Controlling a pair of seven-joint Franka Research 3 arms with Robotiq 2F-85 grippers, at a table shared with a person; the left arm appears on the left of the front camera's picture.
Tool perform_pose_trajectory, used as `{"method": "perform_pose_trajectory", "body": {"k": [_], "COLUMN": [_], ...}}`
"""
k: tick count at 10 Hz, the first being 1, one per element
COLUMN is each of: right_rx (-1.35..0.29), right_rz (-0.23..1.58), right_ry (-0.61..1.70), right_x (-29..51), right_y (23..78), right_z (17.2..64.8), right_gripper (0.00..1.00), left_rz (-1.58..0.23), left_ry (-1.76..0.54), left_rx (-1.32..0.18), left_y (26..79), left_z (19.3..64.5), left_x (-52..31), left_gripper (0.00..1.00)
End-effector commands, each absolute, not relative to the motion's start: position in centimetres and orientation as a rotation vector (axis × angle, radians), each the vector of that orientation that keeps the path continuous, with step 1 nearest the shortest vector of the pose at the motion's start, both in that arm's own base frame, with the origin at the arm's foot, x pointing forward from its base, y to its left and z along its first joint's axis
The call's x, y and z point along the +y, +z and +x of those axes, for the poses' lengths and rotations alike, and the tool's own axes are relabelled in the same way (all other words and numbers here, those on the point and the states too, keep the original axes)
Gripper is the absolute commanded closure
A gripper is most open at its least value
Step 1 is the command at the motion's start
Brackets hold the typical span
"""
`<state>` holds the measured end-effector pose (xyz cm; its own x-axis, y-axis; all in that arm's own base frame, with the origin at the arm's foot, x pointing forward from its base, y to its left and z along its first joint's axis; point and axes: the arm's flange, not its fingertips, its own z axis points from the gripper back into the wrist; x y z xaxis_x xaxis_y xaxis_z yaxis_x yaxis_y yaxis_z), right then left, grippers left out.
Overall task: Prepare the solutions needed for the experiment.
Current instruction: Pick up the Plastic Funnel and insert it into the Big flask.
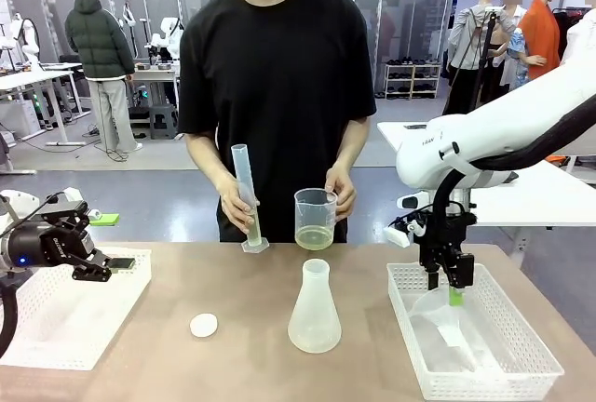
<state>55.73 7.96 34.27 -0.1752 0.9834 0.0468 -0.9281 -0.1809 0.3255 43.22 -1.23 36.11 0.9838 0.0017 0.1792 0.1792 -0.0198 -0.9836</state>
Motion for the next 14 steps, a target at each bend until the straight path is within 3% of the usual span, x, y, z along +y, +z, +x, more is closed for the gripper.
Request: {"method": "perform_pose_trajectory", "body": {"k": [1,7,10,14], "right_rx": [0.305,0.363,0.38,0.378], "right_rz": [0.331,0.375,0.392,0.219], "right_ry": [1.783,1.801,1.789,1.723], "right_x": [8.0,8.3,8.5,10.7], "right_y": [34.5,34.6,34.9,39.2], "right_z": [56.7,57.6,57.3,53.7], "right_gripper": [0.37,0.97,1.0,1.0], "left_rz": [-1.59,-1.59,-1.59,-1.59], "left_ry": [-0.133,-0.133,-0.133,-0.133], "left_rx": [-0.156,-0.156,-0.156,-0.156], "left_y": [36.3,36.3,36.3,36.3], "left_z": [43.1,43.1,43.1,43.1], "left_x": [-1.4,-1.4,-1.4,-1.4], "left_gripper": [0.0,0.0,0.0,0.0]}}
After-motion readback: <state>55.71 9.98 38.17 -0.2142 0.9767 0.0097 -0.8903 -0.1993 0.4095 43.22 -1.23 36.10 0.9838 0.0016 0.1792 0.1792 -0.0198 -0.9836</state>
